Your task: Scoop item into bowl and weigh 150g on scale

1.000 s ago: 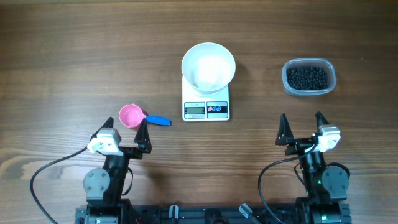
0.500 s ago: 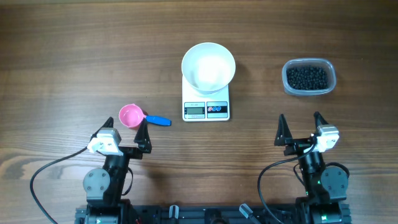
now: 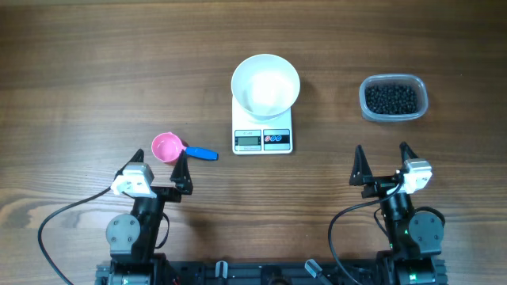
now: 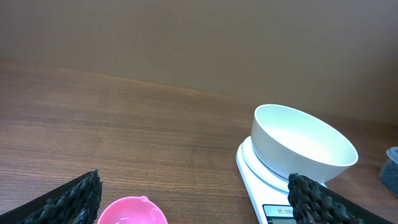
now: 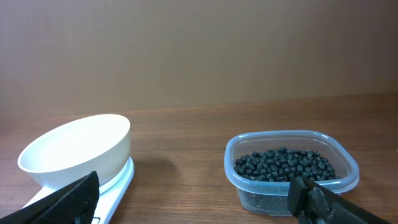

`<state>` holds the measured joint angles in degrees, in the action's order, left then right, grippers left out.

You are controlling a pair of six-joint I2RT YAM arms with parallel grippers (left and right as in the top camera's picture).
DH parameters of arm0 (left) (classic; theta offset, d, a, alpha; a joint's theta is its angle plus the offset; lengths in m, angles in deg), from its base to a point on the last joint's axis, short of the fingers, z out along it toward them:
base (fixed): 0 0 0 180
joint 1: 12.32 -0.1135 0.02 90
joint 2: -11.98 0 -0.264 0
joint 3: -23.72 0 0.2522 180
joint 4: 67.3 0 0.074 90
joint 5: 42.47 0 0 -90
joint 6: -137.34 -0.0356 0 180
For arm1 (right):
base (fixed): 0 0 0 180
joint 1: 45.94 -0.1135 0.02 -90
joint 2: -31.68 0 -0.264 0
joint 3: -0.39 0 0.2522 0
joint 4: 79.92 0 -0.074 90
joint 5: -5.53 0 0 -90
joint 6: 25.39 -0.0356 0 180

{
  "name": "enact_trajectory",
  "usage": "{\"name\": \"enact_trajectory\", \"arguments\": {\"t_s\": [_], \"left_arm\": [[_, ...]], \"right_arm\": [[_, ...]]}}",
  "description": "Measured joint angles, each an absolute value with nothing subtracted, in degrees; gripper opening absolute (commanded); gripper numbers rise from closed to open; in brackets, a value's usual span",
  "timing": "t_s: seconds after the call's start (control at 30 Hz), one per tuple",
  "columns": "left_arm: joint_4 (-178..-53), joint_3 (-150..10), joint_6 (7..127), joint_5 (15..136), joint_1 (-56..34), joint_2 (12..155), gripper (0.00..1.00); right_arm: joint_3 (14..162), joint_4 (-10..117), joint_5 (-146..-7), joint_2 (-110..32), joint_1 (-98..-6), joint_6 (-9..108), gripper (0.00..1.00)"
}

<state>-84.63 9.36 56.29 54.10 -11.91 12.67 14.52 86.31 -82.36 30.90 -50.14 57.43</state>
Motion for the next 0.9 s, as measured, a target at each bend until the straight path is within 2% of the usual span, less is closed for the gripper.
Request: {"name": "enact_trajectory", "arguments": {"t_s": [0.6,0.77,0.9], "left_arm": [[-85.2,9.2,56.3,53.8,-11.9,12.7,1.00],[-94.1,4.9,56.3,53.5,-11.9,13.3,1.00],[-95.7,1.9,56.3,53.5,-11.9,14.6,1.00]], "right_arm": [[14.5,86.3,-82.4,30.9,-50.1,57.4,1.00],[14.5,86.3,-82.4,30.9,-50.1,57.4,1.00],[14.5,86.3,-82.4,30.9,-50.1,57.4,1.00]]}}
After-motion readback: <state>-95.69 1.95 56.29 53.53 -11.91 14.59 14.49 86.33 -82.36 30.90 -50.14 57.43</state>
